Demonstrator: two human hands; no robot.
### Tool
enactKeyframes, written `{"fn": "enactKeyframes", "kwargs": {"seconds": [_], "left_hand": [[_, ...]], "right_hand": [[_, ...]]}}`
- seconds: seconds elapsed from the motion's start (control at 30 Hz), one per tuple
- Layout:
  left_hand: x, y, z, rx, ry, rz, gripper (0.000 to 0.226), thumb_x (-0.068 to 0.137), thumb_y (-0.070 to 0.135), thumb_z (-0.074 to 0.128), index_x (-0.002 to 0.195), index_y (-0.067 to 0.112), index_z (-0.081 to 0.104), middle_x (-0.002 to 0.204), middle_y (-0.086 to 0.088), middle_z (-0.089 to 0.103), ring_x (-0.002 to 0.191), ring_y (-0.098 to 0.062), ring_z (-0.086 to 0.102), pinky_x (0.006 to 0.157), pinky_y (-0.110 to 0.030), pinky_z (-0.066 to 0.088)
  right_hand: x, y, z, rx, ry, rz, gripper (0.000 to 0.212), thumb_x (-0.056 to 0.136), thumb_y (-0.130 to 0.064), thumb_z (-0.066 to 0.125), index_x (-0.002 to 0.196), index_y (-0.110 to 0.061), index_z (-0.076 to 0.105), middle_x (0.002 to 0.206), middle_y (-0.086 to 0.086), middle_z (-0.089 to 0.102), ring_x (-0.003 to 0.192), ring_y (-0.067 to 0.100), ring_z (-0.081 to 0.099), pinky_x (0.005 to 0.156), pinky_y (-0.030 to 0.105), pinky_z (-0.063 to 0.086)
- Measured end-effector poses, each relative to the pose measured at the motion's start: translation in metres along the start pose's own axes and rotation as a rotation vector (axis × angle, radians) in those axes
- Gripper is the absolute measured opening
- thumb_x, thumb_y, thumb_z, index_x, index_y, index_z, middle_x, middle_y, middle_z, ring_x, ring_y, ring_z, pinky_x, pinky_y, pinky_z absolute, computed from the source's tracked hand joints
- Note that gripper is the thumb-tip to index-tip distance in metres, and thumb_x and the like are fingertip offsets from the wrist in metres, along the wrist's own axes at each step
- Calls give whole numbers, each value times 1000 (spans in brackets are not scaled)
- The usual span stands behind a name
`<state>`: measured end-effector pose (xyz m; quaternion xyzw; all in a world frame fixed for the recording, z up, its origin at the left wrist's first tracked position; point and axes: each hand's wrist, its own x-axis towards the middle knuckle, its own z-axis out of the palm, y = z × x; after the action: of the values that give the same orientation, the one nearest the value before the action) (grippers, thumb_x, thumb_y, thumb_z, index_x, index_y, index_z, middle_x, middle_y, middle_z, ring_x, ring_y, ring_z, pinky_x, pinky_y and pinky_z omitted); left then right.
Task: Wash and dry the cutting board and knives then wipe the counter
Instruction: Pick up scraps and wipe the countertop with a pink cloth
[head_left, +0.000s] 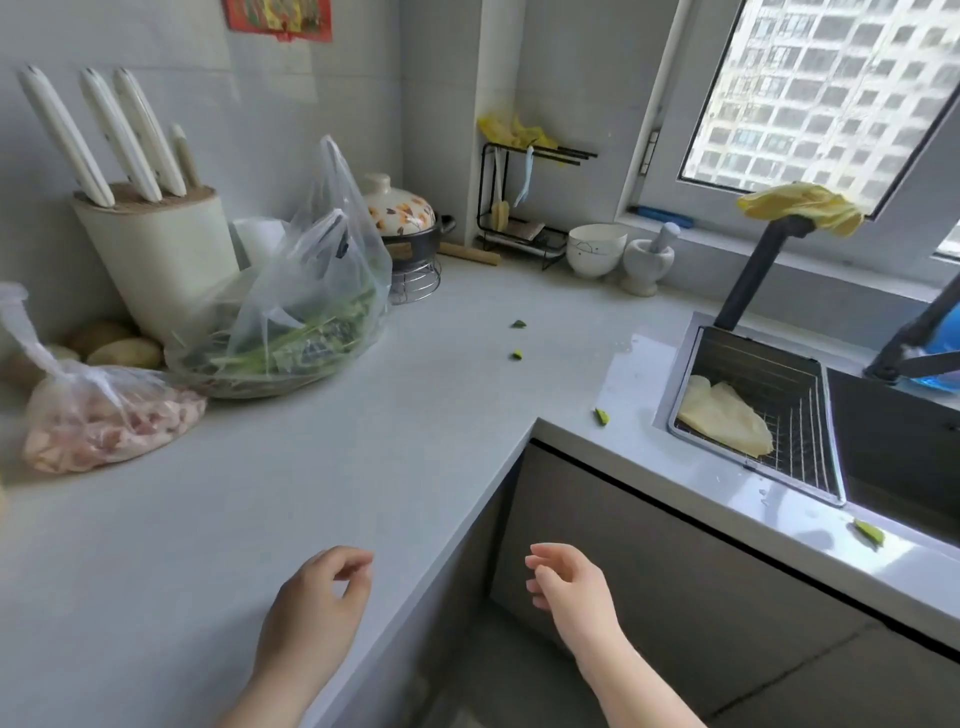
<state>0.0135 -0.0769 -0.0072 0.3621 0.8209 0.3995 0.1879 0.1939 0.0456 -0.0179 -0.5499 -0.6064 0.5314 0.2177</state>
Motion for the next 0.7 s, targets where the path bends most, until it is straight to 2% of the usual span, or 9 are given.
{"fn": "enactKeyframes", "kwargs": {"seconds": [0.1,0.17,0.27,0.37,0.47,0.57,0.7], "left_hand": [[29,26,18,-291,51,-46,31,87,0,55,70,25,62,73,5,65,73,-19,60,61,-11,43],[53,46,36,-501,97,-119,25,89,-3,51,75,13,65,71,-3,63,66,-21,57,63,-18,46],[88,82,70,-809,95,-260,23,93,-1,45,80,5,63,72,-11,59,63,-22,52,61,-27,48],[119,118,104,-1075,60,-363,25,95,4,40,81,5,60,65,-9,63,58,-20,59,49,-22,54],[147,142,131,-1391,30,-450,41,97,15,36,73,9,68,56,-1,67,49,-11,65,47,-21,55],[170,149,148,-1553,56,-497,57,96,22,37,54,11,73,60,-2,69,52,-13,67,49,-26,56],[196,149,155,-1657,82,-514,41,83,25,47,55,11,74,64,-4,70,56,-15,69,48,-28,57]], "right_hand": [[40,-13,-38,-107,45,-63,21,92,-7,46,104,-21,56,96,-3,63,77,11,58,71,21,50],[73,-21,-63,-210,71,-96,23,91,-12,50,112,-19,57,103,0,64,82,15,58,77,26,49],[126,-36,-98,-336,116,-136,29,91,-14,51,120,-17,55,110,-1,60,95,17,56,76,21,39],[170,-49,-118,-511,95,-177,34,93,-20,49,127,-20,50,116,-2,54,95,14,53,74,18,34],[204,-56,-116,-702,14,-250,36,95,-27,44,130,-21,45,128,-1,49,113,17,51,81,23,38],[227,-57,-109,-811,-13,-278,33,97,-28,36,127,-18,47,127,1,46,118,19,46,86,27,39],[248,-54,-109,-883,-86,-311,31,97,-18,32,121,-14,52,124,2,49,117,20,47,71,25,27]]}}
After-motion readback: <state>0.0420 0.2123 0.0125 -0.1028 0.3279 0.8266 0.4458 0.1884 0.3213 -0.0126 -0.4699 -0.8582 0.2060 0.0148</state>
